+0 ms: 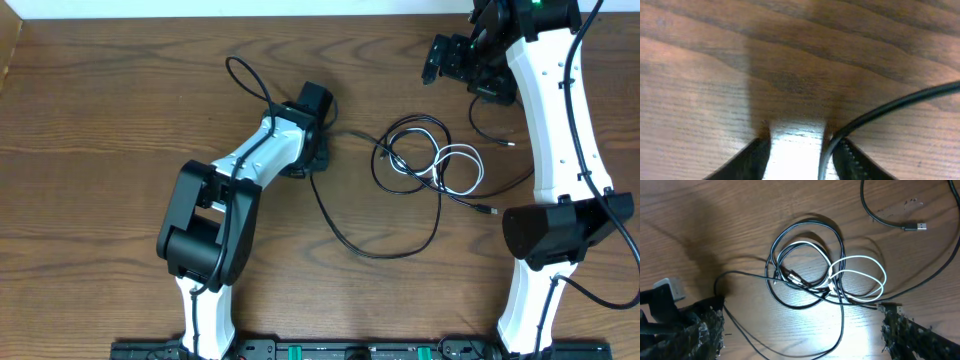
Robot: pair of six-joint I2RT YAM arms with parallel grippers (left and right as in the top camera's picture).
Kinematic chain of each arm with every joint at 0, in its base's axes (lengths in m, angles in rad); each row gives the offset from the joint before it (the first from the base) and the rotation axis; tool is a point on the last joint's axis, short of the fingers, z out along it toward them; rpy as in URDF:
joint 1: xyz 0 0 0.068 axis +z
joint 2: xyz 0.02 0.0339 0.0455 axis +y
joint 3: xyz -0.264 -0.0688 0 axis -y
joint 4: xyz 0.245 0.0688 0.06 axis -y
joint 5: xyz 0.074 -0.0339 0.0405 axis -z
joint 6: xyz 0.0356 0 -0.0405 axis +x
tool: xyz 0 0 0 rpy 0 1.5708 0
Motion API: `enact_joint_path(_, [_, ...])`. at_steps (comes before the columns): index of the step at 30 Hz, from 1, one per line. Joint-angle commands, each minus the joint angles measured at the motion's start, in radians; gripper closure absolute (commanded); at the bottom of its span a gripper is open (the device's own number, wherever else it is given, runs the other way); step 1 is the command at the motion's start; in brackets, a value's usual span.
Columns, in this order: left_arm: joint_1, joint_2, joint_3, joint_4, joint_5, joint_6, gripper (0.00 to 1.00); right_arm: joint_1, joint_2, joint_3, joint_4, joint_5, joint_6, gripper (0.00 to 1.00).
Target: Untangle cables
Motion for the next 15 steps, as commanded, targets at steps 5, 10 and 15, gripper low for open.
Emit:
enact_joint_path(5, [-0.031,0.043,-0.005,-0.038,-0.031,-0.005,0.92,0.003,0.000,0.002,-0.003,0.008,-0.011,0.01])
enact_joint_path(10, [-0.026,0.016,0.032,-0.128,-0.031,0.007,0.93,0.003,0.000,0.002,-0.003,0.008,-0.012,0.01])
enact_joint_path(15, [-0.022,-0.113,0.091,-0.204,-0.031,0.010,0.93,0.003,0.000,0.002,-0.003,0.008,-0.011,0.01])
